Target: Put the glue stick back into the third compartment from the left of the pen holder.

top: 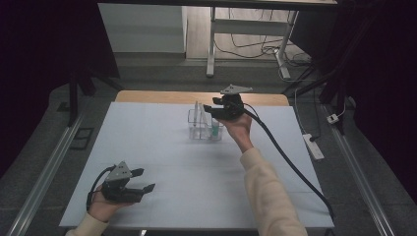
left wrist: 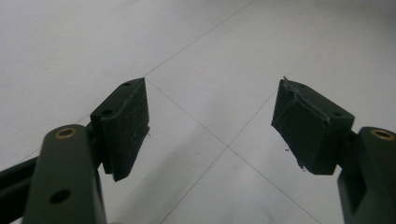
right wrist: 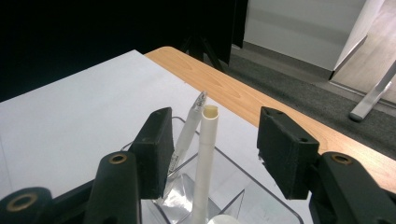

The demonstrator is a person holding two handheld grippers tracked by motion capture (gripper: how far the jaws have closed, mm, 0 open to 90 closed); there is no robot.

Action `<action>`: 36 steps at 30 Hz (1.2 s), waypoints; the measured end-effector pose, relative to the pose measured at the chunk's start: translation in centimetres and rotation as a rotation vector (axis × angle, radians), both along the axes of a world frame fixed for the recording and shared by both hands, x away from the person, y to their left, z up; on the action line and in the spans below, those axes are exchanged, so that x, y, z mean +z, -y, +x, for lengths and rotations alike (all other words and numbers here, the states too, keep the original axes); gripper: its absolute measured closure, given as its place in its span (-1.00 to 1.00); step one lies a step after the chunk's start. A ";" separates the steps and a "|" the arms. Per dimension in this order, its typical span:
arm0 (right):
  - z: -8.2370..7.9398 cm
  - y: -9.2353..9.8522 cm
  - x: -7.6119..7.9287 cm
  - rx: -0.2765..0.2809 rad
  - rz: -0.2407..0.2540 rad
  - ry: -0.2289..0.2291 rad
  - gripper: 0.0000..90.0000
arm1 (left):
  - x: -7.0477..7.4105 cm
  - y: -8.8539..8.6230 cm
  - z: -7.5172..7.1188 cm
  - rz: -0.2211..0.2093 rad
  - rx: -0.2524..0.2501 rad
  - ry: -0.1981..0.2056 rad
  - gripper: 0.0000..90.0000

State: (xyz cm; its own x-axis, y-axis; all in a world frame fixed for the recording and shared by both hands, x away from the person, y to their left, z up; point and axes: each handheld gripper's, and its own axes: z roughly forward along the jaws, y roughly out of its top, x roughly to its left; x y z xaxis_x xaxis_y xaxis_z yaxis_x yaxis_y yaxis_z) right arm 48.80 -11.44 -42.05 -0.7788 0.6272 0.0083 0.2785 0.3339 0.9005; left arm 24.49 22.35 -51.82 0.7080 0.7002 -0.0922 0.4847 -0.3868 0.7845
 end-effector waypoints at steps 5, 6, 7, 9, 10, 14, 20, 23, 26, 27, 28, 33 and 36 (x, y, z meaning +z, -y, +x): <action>-0.4 0.4 -0.1 0.009 0.003 -0.005 0.02 | 0.0 0.0 0.0 0.000 0.000 -0.001 -0.40; -0.5 0.6 -0.2 0.007 0.002 -0.009 0.02 | 0.0 0.0 0.0 0.000 0.000 -0.001 -0.40; -0.5 0.8 -0.3 0.006 0.003 -0.010 0.02 | 0.0 0.0 0.0 0.000 0.000 -0.001 -0.40; -0.7 1.1 -0.5 0.003 -0.003 -0.011 0.03 | 0.0 0.0 0.0 0.000 0.001 -0.001 -0.40; -0.8 1.3 -0.6 0.002 -0.001 -0.011 0.03 | 0.0 0.0 0.0 0.001 0.001 -0.001 -0.40; -1.3 2.1 -0.8 0.000 -0.009 -0.018 0.03 | 0.0 0.0 0.0 0.002 0.002 -0.002 -0.40; -2.3 2.9 -1.1 0.002 -0.017 -0.022 0.02 | 0.0 0.0 0.0 0.004 0.004 -0.002 -0.40; -2.7 3.3 -1.3 0.005 -0.028 -0.024 0.02 | 0.0 0.0 0.0 0.004 0.004 -0.001 -0.40; -3.2 3.7 -1.5 0.010 -0.033 -0.024 0.02 | 0.0 0.0 0.0 0.005 0.004 -0.002 -0.40; -3.3 3.8 -1.6 0.013 -0.031 -0.025 0.01 | 0.0 0.0 0.0 0.005 0.004 -0.002 -0.40; -3.5 3.9 -1.7 0.014 -0.033 -0.027 0.01 | 0.0 0.0 0.0 0.005 0.004 -0.002 -0.40; -4.6 4.5 -2.2 0.025 -0.040 -0.032 -0.01 | 0.0 0.0 0.1 0.004 0.007 -0.003 -0.40; -5.4 4.9 -2.5 0.033 -0.049 -0.036 -0.02 | 0.0 0.0 0.1 0.002 0.008 -0.003 -0.40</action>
State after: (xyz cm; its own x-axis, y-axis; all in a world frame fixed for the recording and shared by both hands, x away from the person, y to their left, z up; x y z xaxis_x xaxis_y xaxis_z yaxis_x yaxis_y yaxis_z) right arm 43.38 -16.37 -44.57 -0.7987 0.6017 0.0067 0.2986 0.3866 0.8726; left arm 24.55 22.39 -51.84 0.7021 0.7060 -0.0928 0.4901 -0.3845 0.7823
